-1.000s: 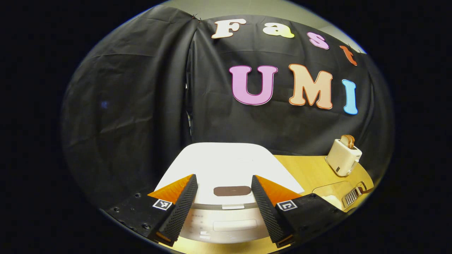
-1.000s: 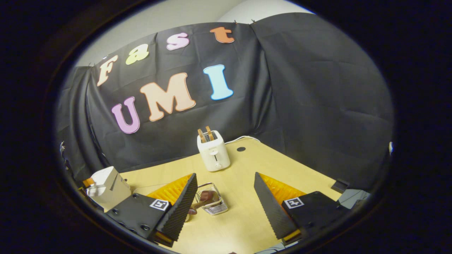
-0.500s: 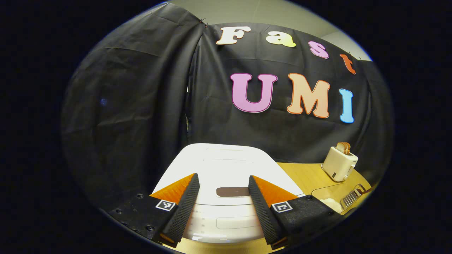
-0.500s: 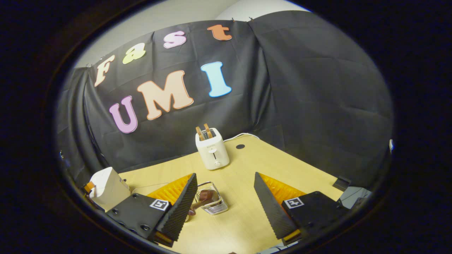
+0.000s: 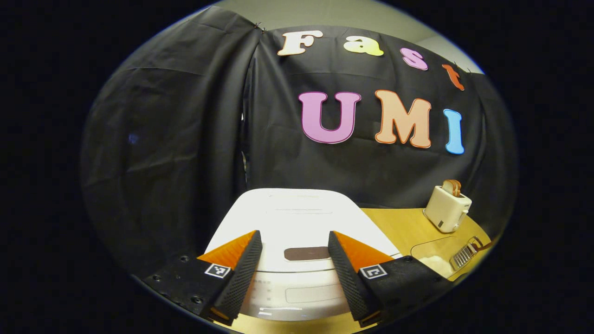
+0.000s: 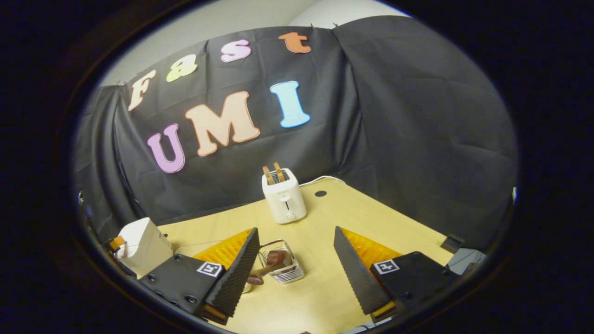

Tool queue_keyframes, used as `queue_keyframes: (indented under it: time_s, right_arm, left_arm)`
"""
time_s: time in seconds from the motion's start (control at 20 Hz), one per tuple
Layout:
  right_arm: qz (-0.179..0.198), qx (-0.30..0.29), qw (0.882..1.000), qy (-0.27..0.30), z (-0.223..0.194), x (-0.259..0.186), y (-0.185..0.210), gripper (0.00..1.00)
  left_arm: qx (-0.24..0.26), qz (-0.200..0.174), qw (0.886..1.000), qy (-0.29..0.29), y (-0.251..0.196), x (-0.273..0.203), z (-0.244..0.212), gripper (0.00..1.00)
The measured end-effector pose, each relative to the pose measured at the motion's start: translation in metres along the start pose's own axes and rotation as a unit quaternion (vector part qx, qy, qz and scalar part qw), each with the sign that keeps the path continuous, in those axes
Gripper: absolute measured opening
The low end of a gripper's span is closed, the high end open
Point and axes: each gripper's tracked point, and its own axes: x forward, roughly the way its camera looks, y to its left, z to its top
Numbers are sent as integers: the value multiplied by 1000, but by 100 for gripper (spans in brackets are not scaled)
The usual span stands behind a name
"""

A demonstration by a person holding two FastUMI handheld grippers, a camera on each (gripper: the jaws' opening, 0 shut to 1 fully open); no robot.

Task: Close the left gripper, press the button to open the rice cooker; take a wooden spoon from the chopstick holder with the right hand, scoop a spoonful of rice and pour it into the rice cooker, then put the wooden spoon back into the chopstick holder.

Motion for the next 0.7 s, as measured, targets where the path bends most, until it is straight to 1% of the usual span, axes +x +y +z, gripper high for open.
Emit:
queue_keyframes:
  time_s: [0.15,0.3,0.35,0.45,0.5,0.55,0.7]
  right_arm:
    - [2,0,1000,-3,1,-1,2,100]
    - [6,-5,1000,-14,11,-3,4,100]
    - [10,-8,1000,-20,15,-4,7,100]
    - [23,-14,999,-31,23,-6,13,100]
    - [30,-16,999,-35,27,-6,17,100]
    - [36,-17,998,-40,30,-7,20,100]
    - [66,-8,996,-54,40,-13,34,100]
  left_arm:
    - [-5,0,1000,3,-1,-4,5,93]
    - [6,-2,1000,-20,-10,-15,29,94]
    - [13,-10,999,-31,-17,-19,39,93]
    - [22,-12,998,-60,-23,-30,62,93]
    - [20,-11,998,-66,-26,-34,69,97]
    - [12,-14,998,-67,-31,-38,73,93]
    - [-32,-43,997,-61,-55,-50,79,93]
